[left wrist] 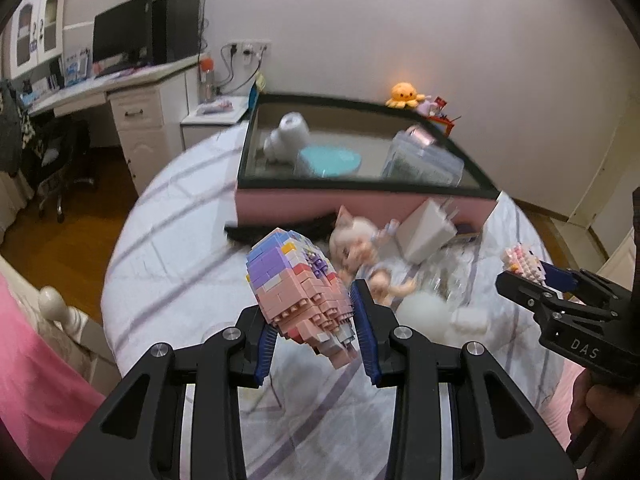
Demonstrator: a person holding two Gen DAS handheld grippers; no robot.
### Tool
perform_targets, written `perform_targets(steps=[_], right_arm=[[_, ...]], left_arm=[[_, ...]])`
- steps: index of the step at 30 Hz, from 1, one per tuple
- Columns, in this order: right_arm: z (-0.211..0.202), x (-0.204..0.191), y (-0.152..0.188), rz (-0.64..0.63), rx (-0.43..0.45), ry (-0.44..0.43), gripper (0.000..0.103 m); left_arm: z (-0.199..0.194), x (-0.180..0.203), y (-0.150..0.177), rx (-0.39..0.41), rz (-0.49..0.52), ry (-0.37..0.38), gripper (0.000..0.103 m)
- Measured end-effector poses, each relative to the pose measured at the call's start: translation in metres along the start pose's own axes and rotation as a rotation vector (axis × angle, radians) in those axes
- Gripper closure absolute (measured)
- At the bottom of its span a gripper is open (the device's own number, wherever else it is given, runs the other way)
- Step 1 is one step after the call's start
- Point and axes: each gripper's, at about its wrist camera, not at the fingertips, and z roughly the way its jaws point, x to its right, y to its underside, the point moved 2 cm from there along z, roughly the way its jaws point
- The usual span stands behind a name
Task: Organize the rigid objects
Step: 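Lower both block figures into the box and open both tools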
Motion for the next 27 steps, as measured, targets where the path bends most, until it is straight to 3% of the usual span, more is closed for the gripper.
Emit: perform_targets(steps=[8, 14, 21, 27], right_arm=[[-0.008, -0.005, -0.075, -0.052, 0.114, -0.030, 0.044], [0.024, -0.002, -0.143, -0.049, 0.132, -0.068, 0.044], [0.090, 0.005, -0.180, -0.050, 0.051, -0.042, 0.044], [0.136, 0.015, -0.183, -0.036, -0.030, -0.033, 0.044]], left_arm=[[-0.007, 0.003, -0.069, 0.105, 0.046, 0.015, 0.067], [0.021, 0.005, -0.133, 0.146, 0.074, 0.024, 0.067], [0.089, 0.012, -0.182, 0.091, 0.065, 0.057, 0.067], [0.144, 0.011, -0.190, 0.013, 0.049, 0.051, 0.067]])
